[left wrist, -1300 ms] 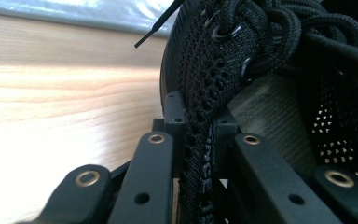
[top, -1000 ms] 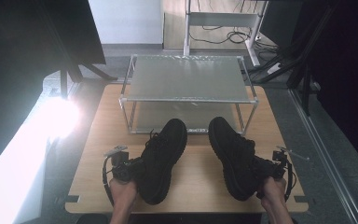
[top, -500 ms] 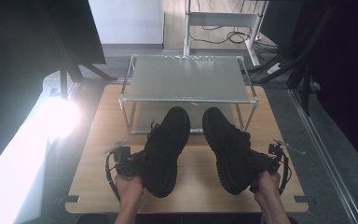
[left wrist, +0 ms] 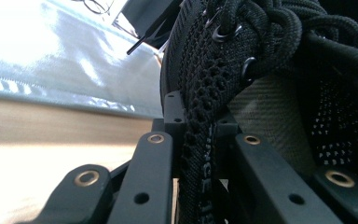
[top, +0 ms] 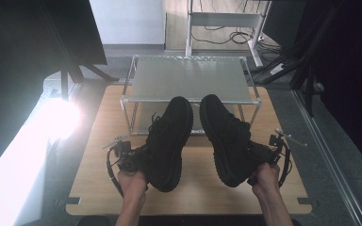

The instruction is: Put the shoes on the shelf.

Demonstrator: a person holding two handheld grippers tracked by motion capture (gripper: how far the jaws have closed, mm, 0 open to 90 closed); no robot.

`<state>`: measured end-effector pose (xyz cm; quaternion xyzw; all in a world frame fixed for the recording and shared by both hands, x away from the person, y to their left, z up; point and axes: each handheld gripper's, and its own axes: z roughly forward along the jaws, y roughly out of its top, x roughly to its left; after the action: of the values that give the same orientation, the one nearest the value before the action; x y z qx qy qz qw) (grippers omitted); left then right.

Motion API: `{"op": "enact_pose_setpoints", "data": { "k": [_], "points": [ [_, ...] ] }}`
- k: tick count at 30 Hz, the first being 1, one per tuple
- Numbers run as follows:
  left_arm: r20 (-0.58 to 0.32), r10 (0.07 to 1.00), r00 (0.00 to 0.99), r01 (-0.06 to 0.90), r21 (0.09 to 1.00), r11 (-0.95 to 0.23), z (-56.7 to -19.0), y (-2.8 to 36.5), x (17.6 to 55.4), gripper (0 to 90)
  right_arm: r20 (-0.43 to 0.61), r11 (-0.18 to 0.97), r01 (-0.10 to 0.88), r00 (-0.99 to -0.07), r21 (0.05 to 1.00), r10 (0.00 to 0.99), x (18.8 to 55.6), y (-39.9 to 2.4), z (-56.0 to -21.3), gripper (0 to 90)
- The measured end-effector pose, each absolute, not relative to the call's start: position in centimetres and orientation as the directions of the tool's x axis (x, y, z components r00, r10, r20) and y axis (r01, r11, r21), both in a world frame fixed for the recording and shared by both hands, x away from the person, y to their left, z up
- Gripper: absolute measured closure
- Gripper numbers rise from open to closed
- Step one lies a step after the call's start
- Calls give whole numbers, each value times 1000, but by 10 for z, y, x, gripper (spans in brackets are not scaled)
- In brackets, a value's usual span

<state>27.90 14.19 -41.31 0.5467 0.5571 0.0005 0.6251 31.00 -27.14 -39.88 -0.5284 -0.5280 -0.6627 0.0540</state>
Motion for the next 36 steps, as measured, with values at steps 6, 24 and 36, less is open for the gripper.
{"op": "enact_pose_setpoints", "data": {
  "k": [6,24,36],
  "points": [
    [-704,603,375,590,683,430,-403,145,288,813,759,-455,614,-443,645,478,320,-262,-383,689],
    [-713,631,307,568,669,479,-368,135,339,813,779,-518,590,-376,619,502,361,-252,-364,689],
    [-719,642,264,566,655,501,-341,131,377,811,805,-552,598,-322,581,499,398,-238,-350,689]
  ]
}}
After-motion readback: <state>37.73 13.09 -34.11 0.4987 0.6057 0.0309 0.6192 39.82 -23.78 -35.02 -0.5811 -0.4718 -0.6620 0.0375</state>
